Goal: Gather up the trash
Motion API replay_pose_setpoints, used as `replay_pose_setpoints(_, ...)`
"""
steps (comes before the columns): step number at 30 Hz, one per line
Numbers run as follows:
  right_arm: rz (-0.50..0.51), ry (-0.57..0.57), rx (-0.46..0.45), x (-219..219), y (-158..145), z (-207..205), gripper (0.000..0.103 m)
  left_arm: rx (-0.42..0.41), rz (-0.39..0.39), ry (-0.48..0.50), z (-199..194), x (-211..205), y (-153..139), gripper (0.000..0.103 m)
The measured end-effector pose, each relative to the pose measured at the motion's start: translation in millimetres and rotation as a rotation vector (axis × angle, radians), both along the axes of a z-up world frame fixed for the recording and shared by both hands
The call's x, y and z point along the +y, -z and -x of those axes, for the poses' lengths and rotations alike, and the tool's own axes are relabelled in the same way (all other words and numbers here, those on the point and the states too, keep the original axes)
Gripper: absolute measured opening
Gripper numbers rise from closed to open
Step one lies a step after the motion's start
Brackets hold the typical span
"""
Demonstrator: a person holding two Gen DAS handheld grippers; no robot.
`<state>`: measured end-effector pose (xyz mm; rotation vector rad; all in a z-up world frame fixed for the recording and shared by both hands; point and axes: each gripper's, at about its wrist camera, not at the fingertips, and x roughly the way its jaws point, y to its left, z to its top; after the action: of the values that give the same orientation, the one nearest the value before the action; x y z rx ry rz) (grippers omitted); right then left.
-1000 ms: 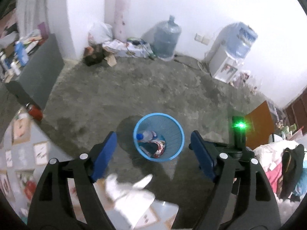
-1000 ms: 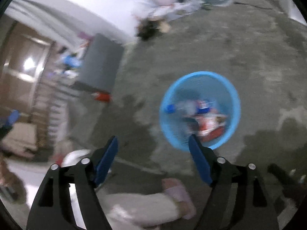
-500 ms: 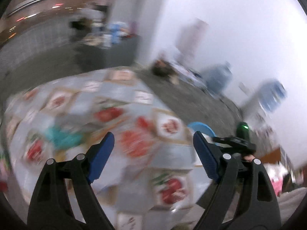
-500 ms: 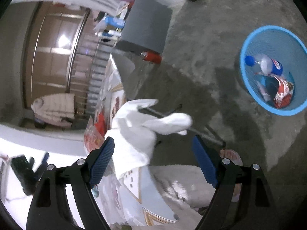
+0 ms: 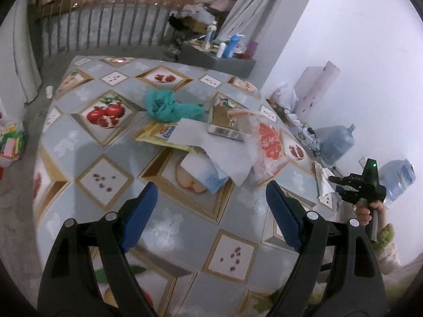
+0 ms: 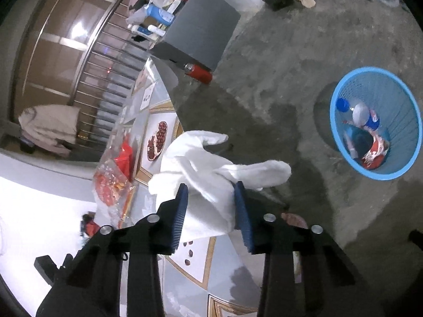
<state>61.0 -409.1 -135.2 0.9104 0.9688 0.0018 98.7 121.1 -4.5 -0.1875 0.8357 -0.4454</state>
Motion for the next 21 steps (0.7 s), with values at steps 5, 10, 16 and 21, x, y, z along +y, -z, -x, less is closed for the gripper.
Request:
replay_pose_setpoints(5, 0.031, 0.024, 0.015, 4, -9, 2, 0.019, -0.068, -0.038, 0.039, -24, -8, 7, 0.075)
replay_pose_setpoints(10, 0.066, 0.045, 0.015, 11, -18, 5, 0.012, -0.125, -0.038, 0.114, -52, -25, -4, 0.07)
replay_pose_setpoints(16, 0.104, 0.044, -0.004, 29, -33, 8, 0.009, -0.139, -0.133, 0.225, -93, -75, -8, 0.063)
replay_pose_setpoints(21, 0.127, 0.003, -0.008, 47, -44, 5, 0.008, -0.031, -0.126, 0.286, -137, -100, 6, 0.057)
